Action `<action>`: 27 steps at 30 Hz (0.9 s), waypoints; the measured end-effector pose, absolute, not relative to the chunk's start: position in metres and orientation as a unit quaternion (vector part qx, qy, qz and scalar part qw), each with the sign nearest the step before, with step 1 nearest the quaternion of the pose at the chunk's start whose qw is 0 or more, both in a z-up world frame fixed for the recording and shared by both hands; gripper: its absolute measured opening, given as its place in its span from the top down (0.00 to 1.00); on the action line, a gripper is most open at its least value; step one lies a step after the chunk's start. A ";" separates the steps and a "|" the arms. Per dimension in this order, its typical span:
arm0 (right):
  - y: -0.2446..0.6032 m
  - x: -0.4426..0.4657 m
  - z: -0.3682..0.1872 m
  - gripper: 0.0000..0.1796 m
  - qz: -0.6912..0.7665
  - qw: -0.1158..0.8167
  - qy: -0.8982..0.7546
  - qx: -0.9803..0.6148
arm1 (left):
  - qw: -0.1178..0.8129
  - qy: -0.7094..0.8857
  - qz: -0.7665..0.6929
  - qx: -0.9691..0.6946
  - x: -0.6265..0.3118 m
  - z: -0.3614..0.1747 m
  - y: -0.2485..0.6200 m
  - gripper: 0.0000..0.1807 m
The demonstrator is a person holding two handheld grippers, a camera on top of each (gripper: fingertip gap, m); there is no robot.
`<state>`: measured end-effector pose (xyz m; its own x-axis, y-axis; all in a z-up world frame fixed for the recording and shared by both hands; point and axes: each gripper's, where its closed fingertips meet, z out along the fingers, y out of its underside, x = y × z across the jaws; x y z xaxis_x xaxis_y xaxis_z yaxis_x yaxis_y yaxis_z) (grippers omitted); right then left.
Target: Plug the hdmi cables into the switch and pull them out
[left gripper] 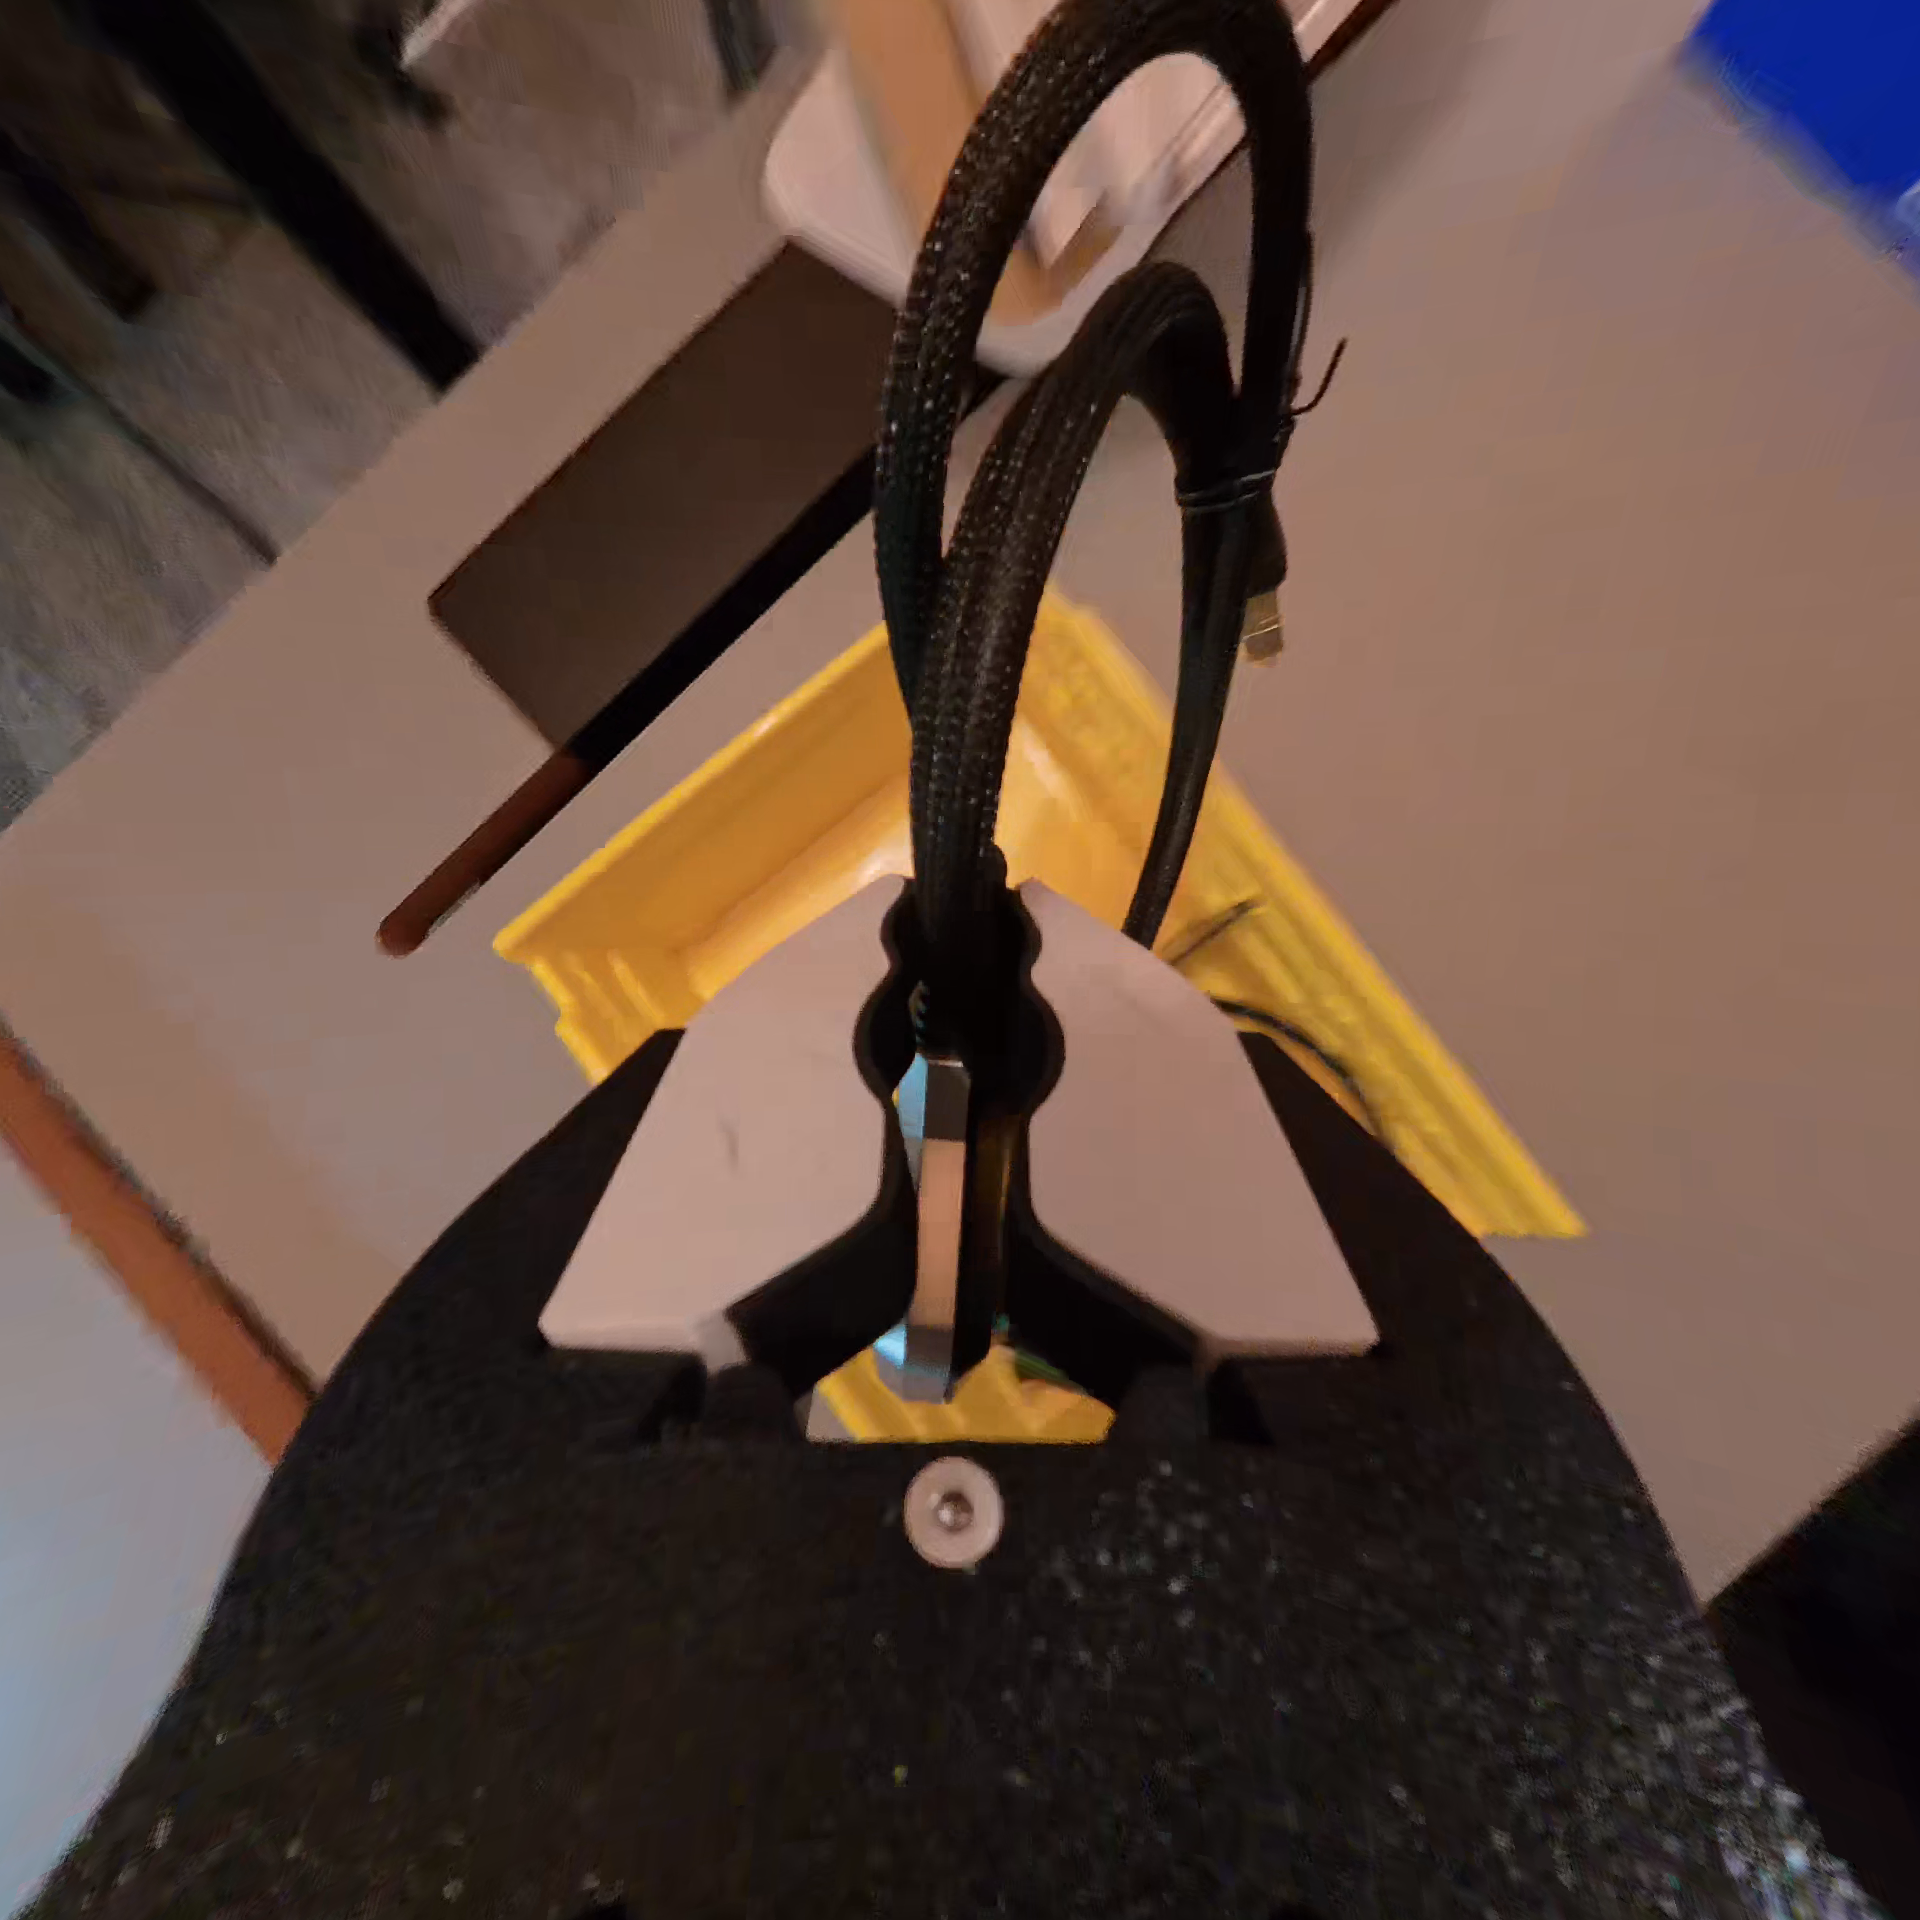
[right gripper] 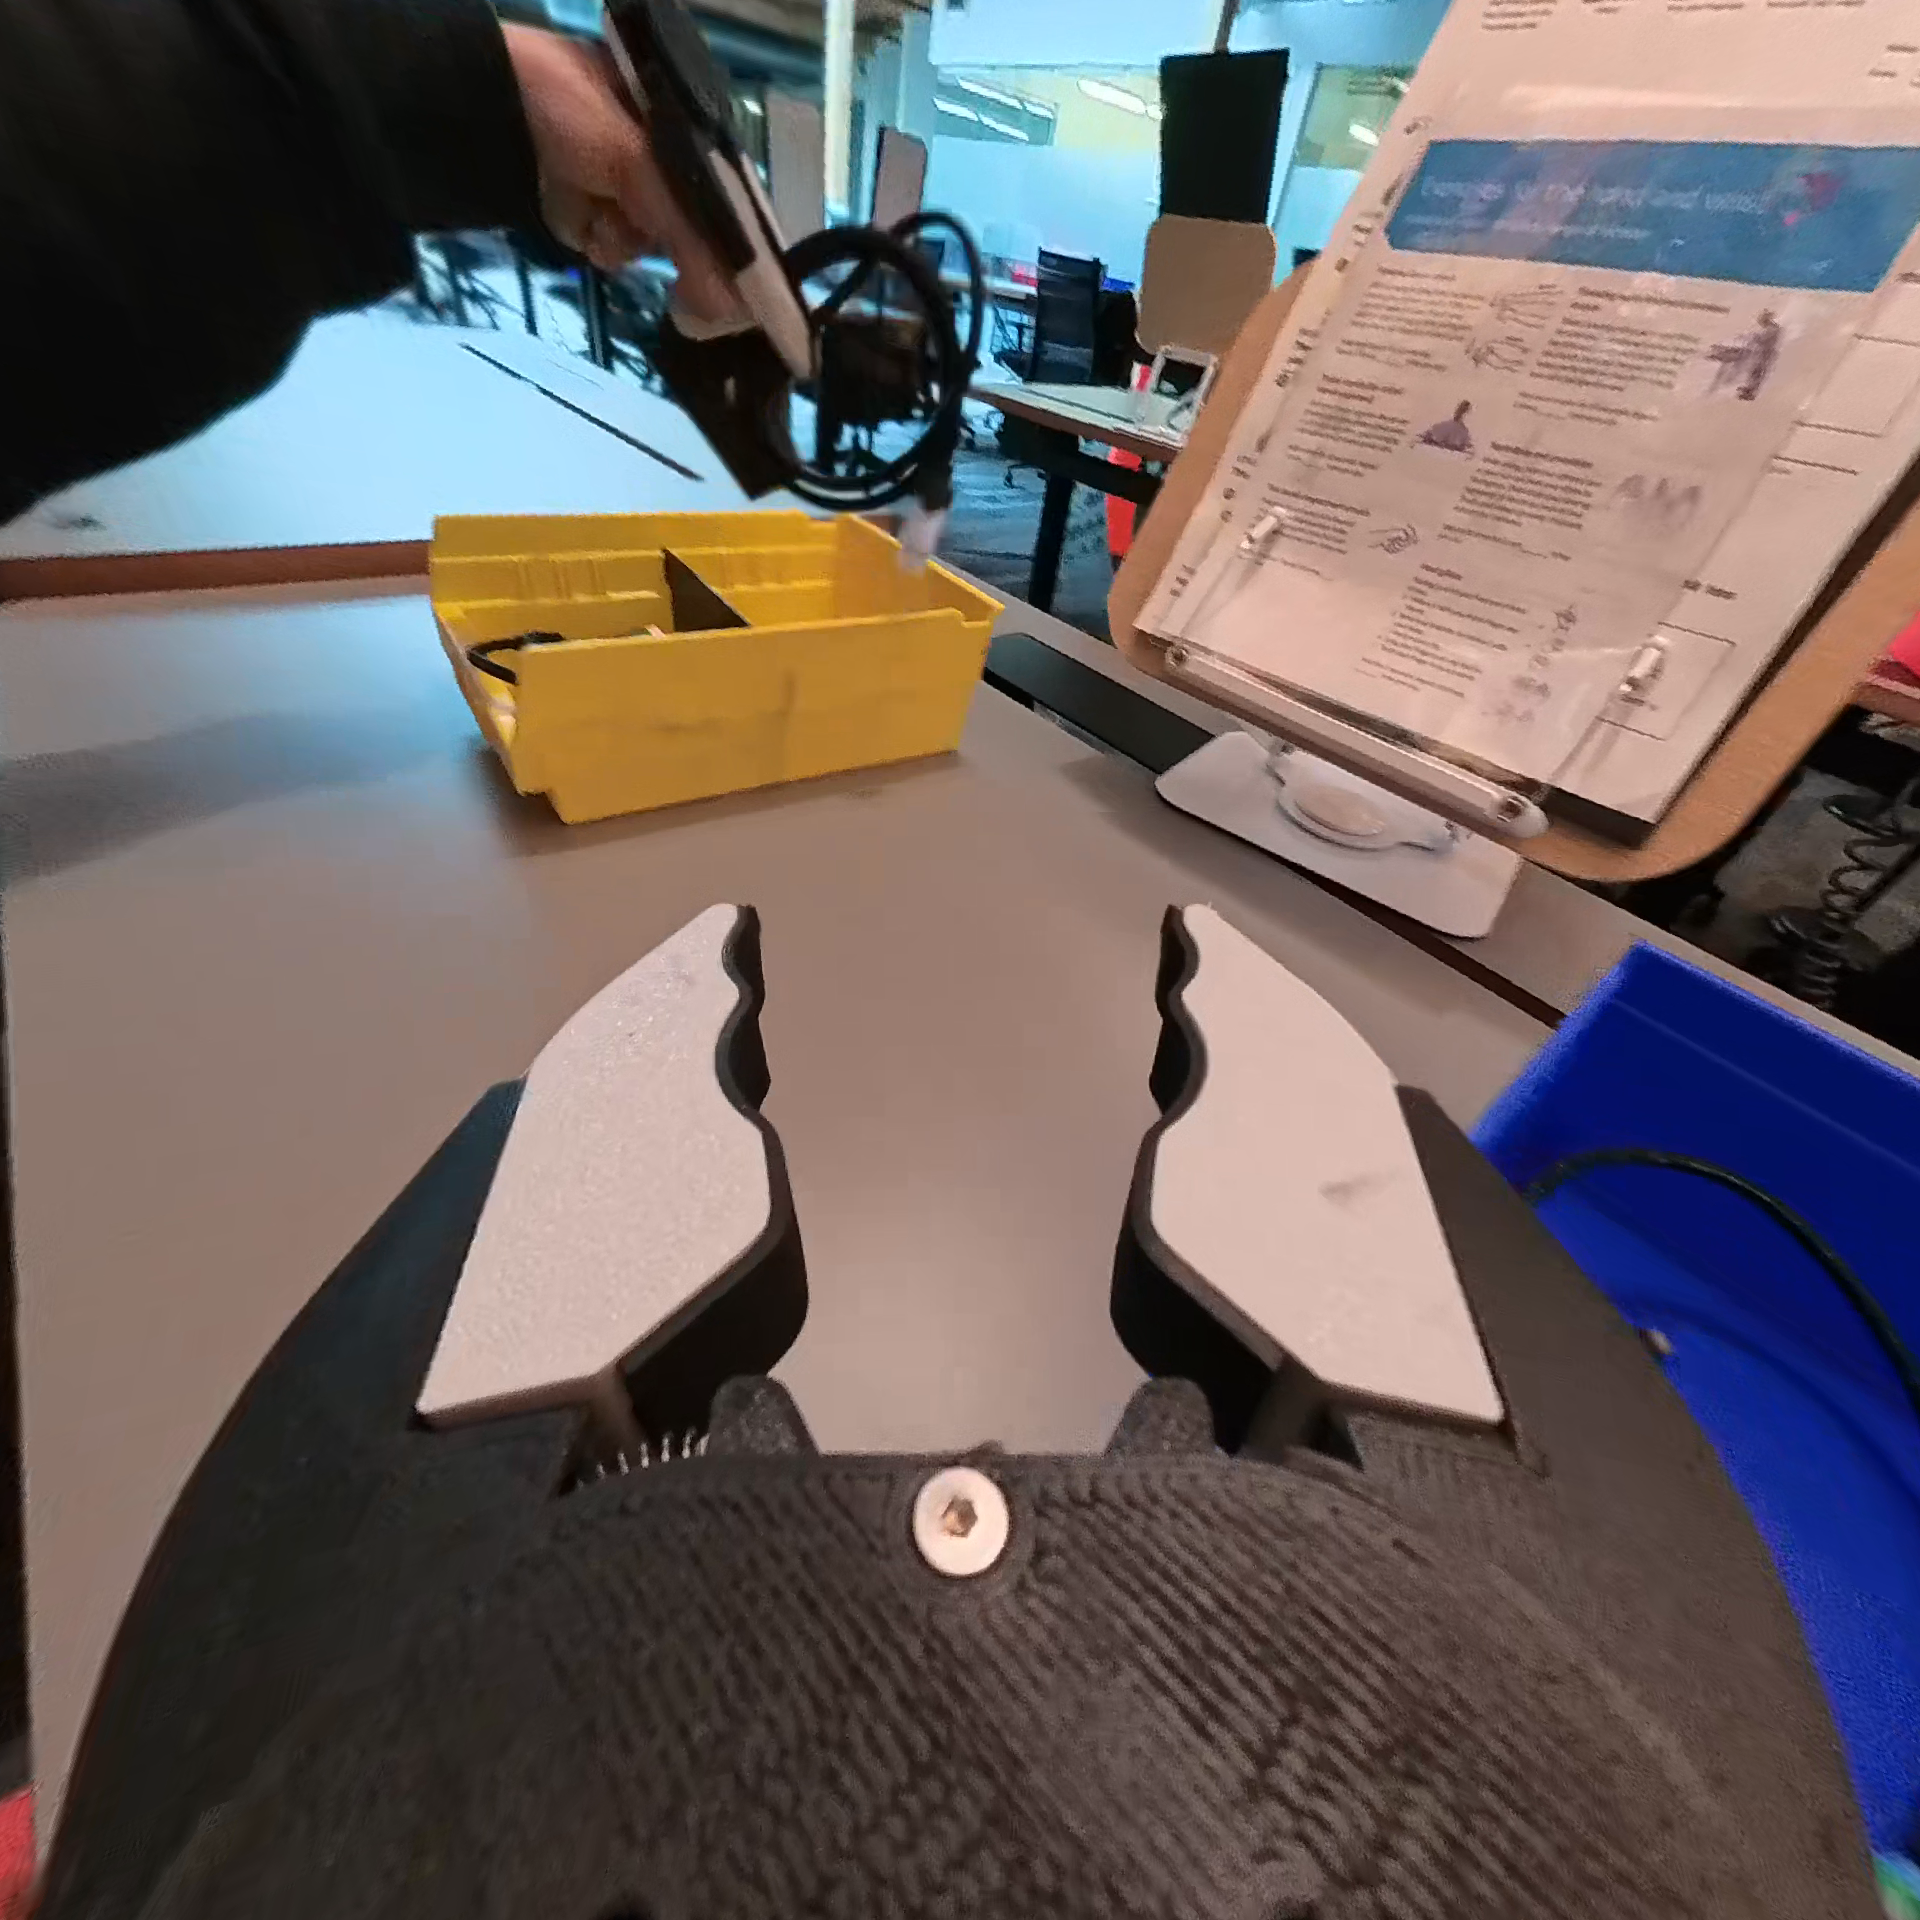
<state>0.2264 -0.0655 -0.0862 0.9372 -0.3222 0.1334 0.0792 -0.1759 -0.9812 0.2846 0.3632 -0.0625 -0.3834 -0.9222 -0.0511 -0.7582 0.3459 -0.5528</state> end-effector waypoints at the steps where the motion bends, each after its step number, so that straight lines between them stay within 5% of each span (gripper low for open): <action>1: -0.059 0.223 -0.085 0.59 -0.148 0.646 0.081 -0.745 | 0.179 0.795 -0.262 -0.516 0.280 -0.046 0.348 0.92; 7: -0.010 0.194 -0.082 0.54 0.010 0.714 0.124 -0.689 | 0.081 0.747 -0.491 -0.441 0.233 0.021 0.219 0.92; 17: 0.031 0.144 -0.069 0.55 0.183 0.762 0.133 -0.606 | -0.140 0.655 -0.648 -0.362 0.166 -0.009 0.033 0.92; 22: 0.024 0.143 -0.061 0.85 0.215 0.776 0.134 -0.578 | -0.194 0.624 -0.634 -0.414 0.176 -0.035 0.018 0.92; 27: 0.034 0.154 -0.082 0.88 0.290 0.754 0.211 -0.550 | -0.174 0.633 -0.604 -0.451 0.191 -0.057 0.027 0.91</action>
<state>0.1541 0.0338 -0.0824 0.7424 0.2053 -0.6377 -0.6700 0.2265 -0.7070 0.1908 0.0269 -0.0567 -0.5328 -0.3611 0.7653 -0.7814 -0.1373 -0.6088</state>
